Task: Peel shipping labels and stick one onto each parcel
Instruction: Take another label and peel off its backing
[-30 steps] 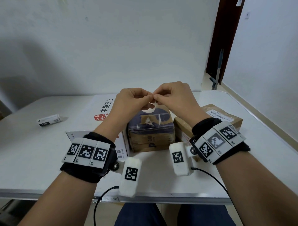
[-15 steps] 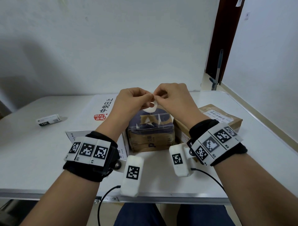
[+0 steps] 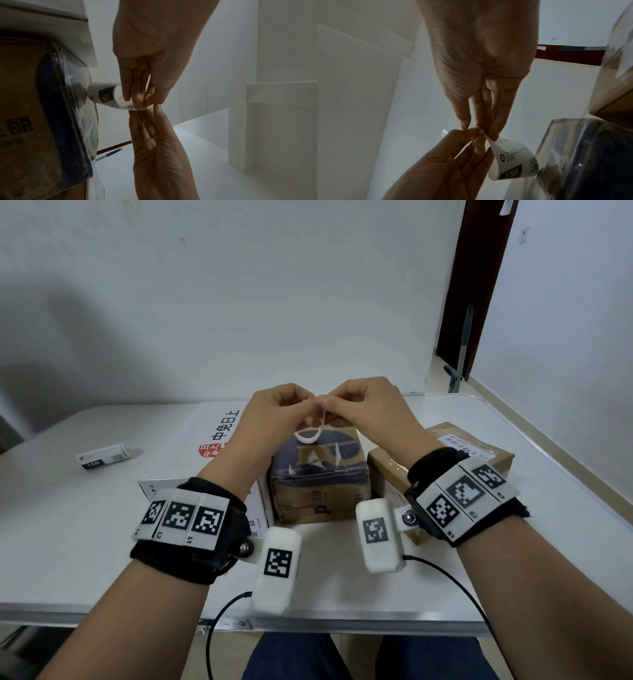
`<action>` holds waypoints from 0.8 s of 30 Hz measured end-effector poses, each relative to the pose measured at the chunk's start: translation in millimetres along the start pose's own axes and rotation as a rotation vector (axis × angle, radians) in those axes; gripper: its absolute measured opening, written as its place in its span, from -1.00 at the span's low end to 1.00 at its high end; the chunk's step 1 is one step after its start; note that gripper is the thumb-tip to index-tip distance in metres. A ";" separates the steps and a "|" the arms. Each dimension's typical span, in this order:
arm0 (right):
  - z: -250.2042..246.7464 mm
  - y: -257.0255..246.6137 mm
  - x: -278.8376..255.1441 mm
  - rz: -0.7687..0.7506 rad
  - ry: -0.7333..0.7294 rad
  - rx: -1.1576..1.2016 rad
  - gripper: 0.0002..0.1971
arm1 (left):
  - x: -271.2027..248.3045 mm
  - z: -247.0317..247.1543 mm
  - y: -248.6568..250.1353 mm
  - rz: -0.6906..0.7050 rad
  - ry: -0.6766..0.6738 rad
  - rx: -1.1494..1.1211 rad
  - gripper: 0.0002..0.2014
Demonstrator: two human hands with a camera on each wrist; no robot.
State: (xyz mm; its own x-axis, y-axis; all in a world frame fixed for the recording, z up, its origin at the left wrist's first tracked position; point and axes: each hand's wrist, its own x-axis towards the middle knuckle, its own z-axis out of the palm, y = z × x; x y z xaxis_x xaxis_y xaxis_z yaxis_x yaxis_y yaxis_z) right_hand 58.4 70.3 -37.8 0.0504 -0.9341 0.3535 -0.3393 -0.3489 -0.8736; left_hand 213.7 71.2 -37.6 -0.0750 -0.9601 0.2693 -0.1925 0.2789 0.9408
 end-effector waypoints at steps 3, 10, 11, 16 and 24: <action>-0.1 2.2 1.4 0.034 0.003 0.036 -0.82 | -0.4 0.9 0.5 -0.009 -0.021 -0.024 -0.88; -3.2 6.7 -1.4 0.199 0.056 0.273 -0.86 | 2.3 2.4 -1.3 -0.095 -0.025 -0.118 -0.92; -4.5 7.7 -1.6 0.241 0.059 0.358 -0.87 | 3.8 1.2 -2.1 -0.115 -0.005 -0.139 -0.88; -4.5 6.5 -4.5 0.309 0.032 0.669 -0.89 | 9.4 1.9 -3.8 -0.191 0.067 -0.328 -0.77; -2.6 13.8 -4.3 0.278 0.083 0.620 -0.83 | 15.2 5.8 -1.4 -0.148 -0.039 -0.473 -0.83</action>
State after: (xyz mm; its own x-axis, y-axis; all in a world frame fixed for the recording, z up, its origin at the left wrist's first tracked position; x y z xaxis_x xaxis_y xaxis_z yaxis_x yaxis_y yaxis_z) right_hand 51.1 69.8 -50.5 -0.0411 -0.9950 0.0910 0.2729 -0.0988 -0.9570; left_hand 207.1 56.2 -36.0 -0.1182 -0.9849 0.1268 0.2607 0.0925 0.9610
